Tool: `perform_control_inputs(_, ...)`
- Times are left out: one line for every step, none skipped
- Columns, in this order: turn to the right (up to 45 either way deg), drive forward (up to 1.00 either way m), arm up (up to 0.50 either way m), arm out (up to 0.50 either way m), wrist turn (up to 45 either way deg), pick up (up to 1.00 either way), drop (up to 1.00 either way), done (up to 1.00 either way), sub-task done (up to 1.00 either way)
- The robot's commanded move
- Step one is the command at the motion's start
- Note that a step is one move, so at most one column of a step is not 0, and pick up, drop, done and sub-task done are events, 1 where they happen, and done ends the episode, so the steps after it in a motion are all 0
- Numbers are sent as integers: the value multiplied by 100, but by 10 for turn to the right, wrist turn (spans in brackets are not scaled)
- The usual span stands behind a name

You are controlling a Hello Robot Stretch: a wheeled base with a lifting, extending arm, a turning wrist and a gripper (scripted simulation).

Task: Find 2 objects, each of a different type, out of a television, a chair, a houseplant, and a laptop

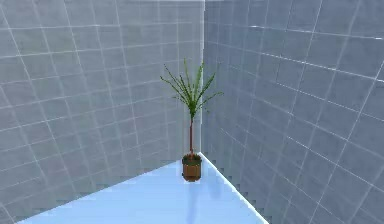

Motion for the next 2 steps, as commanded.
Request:
perform_control_inputs(-300,0,0,0,0,0,0,0,0)
perform_control_inputs(0,60,0,0,0,0,0,0,0)
